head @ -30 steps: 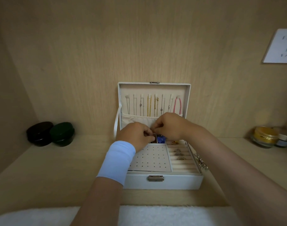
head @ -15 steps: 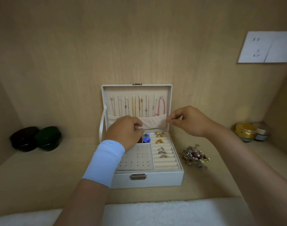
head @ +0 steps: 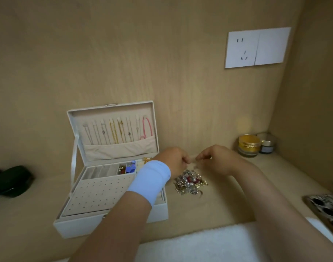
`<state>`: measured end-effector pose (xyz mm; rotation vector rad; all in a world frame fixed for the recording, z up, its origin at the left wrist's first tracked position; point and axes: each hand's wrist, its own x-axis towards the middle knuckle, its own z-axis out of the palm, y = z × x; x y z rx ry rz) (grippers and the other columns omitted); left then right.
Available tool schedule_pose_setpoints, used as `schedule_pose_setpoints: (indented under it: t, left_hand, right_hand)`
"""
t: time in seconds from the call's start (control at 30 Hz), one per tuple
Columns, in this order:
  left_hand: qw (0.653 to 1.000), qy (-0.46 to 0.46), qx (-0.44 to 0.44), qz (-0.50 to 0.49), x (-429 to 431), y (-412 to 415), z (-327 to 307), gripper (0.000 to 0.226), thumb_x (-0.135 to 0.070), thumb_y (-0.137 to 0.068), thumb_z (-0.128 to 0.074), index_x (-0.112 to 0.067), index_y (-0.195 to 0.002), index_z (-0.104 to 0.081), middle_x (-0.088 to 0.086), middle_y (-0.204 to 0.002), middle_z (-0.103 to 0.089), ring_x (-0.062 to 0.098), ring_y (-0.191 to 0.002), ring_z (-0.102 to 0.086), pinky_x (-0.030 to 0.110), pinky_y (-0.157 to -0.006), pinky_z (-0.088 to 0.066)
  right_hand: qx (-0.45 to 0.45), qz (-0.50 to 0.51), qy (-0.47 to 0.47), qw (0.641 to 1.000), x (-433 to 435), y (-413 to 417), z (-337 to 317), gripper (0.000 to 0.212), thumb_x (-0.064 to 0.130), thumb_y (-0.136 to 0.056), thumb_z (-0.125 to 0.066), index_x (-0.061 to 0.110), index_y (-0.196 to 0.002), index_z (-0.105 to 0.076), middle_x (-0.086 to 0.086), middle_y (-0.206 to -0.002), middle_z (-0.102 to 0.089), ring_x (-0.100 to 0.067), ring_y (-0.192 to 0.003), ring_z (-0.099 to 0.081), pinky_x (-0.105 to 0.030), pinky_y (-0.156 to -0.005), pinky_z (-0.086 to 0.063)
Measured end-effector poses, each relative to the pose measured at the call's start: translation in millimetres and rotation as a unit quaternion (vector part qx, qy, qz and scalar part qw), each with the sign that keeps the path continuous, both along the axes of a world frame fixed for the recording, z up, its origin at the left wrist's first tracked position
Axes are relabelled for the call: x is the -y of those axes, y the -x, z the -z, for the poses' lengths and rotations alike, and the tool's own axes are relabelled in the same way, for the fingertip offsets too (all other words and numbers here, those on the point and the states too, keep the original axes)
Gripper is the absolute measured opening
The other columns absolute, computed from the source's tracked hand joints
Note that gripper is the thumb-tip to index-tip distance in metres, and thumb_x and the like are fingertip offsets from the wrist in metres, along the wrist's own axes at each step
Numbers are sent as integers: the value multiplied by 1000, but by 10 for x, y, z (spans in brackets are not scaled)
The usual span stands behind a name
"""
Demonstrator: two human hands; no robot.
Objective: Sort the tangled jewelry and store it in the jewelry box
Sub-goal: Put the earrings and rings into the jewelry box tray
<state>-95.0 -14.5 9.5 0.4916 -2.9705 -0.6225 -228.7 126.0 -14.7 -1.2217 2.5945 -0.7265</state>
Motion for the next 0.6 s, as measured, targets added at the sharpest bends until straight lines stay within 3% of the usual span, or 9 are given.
schedule_pose_setpoints:
  t: [0.13,0.27,0.37,0.47,0.6]
  left_hand:
    - [999,22,45,-2,-67,233,54,27,-17,-93,-57,-27,-113,-72,0,-117,-69,22,-106,-65,33,-98,-50]
    - [999,-7,33,-17,-99,345,68,22,-13,-88,-59,-31,-92,-71,-5,-98,-68,19,-95,-65,30,-88,-52]
    - [999,-31,15,-31,-93,387,85,14,-15,-83,-67,-28,-87,-67,-4,-95,-70,18,-92,-66,34,-88,-55]
    - [997,-66,-13,-38,-87,415,95,19,-17,-77,-75,-29,-84,-62,-3,-91,-72,18,-86,-69,35,-80,-59]
    - [992,-91,-71,-44,-97,456,71,14,-18,-79,-78,-22,-87,-67,-4,-84,-70,14,-77,-66,22,-66,-50]
  right_hand:
    - [2,-24,-13,1000,104,28,133,20,30,-88,-73,33,-107,-77,7,-105,-75,-12,-97,-66,-28,-87,-50]
    - [-14,-5,2,1000,131,85,175,5,30,-83,-76,32,-87,-77,8,-87,-74,-14,-86,-65,-31,-81,-53]
    - [12,0,25,1000,105,117,181,10,29,-84,-76,33,-75,-74,11,-80,-72,-11,-82,-66,-30,-79,-53]
    - [54,4,85,995,65,136,137,10,19,-89,-72,22,-81,-78,9,-77,-73,-2,-72,-61,-23,-72,-49]
    - [180,35,199,963,14,125,52,10,8,-90,-71,1,-90,-77,-3,-74,-68,0,-53,-51,-14,-51,-42]
